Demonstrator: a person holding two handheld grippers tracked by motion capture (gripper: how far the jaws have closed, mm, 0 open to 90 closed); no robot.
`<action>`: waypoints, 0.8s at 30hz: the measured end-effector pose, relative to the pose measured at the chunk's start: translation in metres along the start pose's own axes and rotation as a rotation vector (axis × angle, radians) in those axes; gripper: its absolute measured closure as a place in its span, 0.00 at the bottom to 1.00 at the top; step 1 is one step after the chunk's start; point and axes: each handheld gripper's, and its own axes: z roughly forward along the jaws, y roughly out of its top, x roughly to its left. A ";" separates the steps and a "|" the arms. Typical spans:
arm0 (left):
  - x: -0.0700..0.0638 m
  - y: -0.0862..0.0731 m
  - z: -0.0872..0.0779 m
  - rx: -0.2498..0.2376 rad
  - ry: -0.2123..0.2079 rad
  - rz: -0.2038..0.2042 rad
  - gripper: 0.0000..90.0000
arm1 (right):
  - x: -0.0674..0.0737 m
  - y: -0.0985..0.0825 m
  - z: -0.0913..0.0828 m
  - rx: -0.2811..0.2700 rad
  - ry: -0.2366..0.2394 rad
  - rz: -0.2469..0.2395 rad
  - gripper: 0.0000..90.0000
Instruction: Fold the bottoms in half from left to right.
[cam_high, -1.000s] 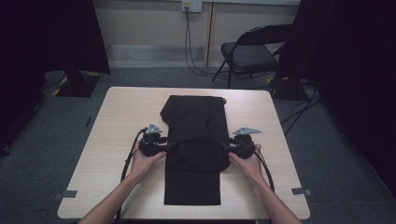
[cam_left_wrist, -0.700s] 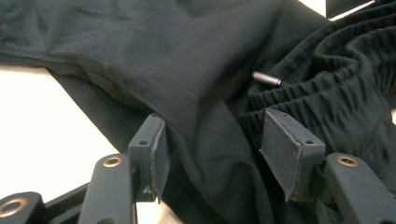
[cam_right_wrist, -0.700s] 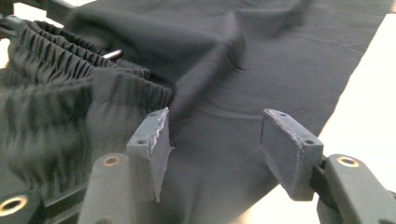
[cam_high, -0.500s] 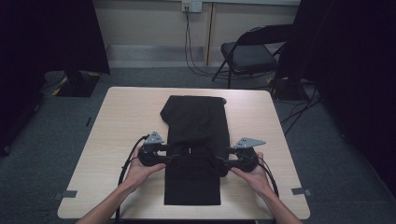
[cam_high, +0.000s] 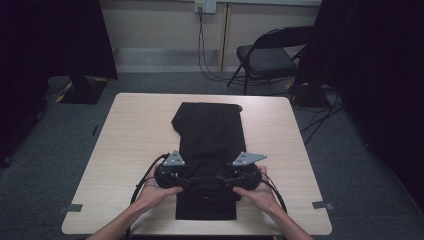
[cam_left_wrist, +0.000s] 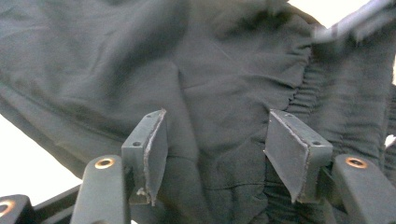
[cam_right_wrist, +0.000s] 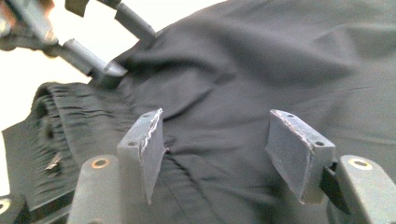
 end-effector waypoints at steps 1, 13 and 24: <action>-0.001 0.000 -0.001 0.001 0.002 -0.002 0.42 | 0.011 -0.004 0.002 0.027 0.027 -0.029 0.41; -0.003 -0.002 0.011 0.028 0.024 0.013 0.42 | 0.035 -0.026 0.008 0.092 0.037 -0.104 0.44; -0.010 -0.011 0.023 0.114 -0.002 0.023 0.42 | 0.047 -0.027 0.003 0.130 0.089 -0.089 0.44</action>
